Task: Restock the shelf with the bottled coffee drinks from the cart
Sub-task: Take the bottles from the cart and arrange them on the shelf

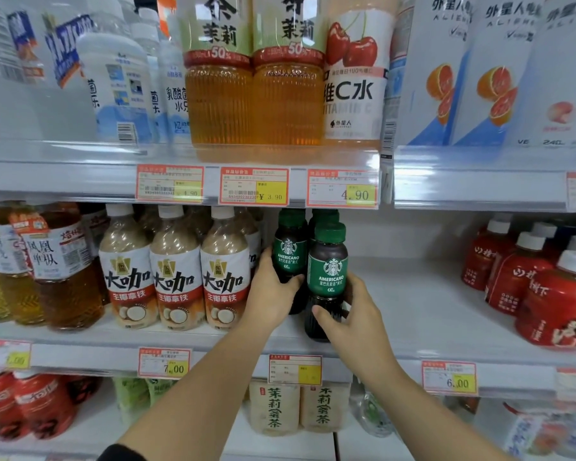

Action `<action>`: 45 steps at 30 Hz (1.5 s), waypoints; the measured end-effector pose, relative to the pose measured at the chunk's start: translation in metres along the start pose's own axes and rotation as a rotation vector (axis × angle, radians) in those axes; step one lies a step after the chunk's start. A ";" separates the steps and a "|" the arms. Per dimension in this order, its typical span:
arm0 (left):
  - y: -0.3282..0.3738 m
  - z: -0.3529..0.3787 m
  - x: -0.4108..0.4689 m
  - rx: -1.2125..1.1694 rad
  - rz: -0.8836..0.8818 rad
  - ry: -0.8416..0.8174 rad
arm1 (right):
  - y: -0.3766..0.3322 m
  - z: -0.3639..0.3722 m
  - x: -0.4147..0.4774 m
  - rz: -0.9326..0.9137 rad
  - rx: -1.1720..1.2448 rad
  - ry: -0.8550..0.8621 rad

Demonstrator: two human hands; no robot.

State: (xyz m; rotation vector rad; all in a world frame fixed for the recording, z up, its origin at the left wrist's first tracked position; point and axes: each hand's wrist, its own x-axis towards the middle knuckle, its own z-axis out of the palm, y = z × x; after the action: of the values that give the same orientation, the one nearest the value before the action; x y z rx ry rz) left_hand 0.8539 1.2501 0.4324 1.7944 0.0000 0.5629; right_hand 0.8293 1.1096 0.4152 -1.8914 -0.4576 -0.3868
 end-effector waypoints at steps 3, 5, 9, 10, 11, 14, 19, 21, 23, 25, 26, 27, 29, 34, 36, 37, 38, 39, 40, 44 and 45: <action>0.006 -0.007 -0.014 0.021 0.024 -0.003 | 0.002 0.001 0.003 0.002 -0.017 0.007; 0.011 -0.014 -0.033 0.034 0.043 -0.030 | 0.000 0.001 0.003 0.011 -0.024 0.016; 0.012 -0.046 -0.080 0.160 0.192 -0.111 | -0.010 0.008 -0.015 -0.098 -0.065 0.275; 0.010 -0.058 -0.092 0.211 0.240 -0.118 | -0.013 0.013 -0.025 -0.182 -0.085 0.351; 0.006 -0.071 -0.105 0.243 0.270 -0.118 | -0.018 0.021 -0.037 -0.275 -0.090 0.389; -0.020 -0.115 -0.141 0.278 0.242 -0.093 | -0.028 0.065 -0.073 -0.463 -0.087 0.250; -0.103 -0.200 -0.196 0.357 -0.060 -0.016 | -0.024 0.180 -0.138 -0.343 -0.090 -0.281; -0.142 -0.238 -0.225 0.397 -0.181 0.030 | -0.018 0.228 -0.165 -0.261 -0.123 -0.462; -0.179 -0.275 -0.261 0.415 -0.314 0.081 | -0.010 0.273 -0.193 -0.187 -0.173 -0.630; -0.216 -0.308 -0.301 0.429 -0.461 0.144 | 0.001 0.317 -0.222 -0.133 -0.245 -0.800; -0.235 -0.323 -0.321 0.445 -0.530 0.175 | 0.009 0.339 -0.236 -0.103 -0.281 -0.888; -0.254 -0.336 -0.340 0.458 -0.600 0.193 | 0.018 0.361 -0.251 -0.068 -0.318 -0.985; -0.291 -0.358 -0.375 0.471 -0.737 0.193 | 0.039 0.405 -0.278 -0.020 -0.403 -1.152; -0.364 -0.388 -0.438 0.459 -0.982 0.137 | 0.094 0.486 -0.332 -0.038 -0.603 -1.241; -0.388 -0.396 -0.448 0.457 -1.014 0.133 | 0.116 0.507 -0.340 -0.092 -0.747 -1.193; -0.400 -0.399 -0.450 0.458 -1.025 0.131 | 0.128 0.514 -0.343 -0.108 -0.807 -1.172; -0.413 -0.401 -0.452 0.455 -1.034 0.128 | 0.139 0.519 -0.345 -0.106 -0.849 -1.165; -0.428 -0.403 -0.452 0.447 -1.034 0.124 | 0.150 0.523 -0.349 -0.092 -0.876 -1.178; -0.442 -0.403 -0.451 0.441 -1.025 0.116 | 0.160 0.525 -0.353 -0.079 -0.896 -1.202; -0.504 -0.401 -0.439 0.531 -0.964 0.021 | 0.185 0.522 -0.367 -0.144 -0.890 -1.185; -0.518 -0.401 -0.433 0.619 -0.922 -0.033 | 0.188 0.522 -0.369 -0.155 -0.872 -1.166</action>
State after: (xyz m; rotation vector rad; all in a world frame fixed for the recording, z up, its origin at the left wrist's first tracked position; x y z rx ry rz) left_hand 0.4698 1.6494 -0.1246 2.1235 1.0190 -0.1646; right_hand 0.6249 1.4885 -0.0924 -2.8239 -1.3615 0.6002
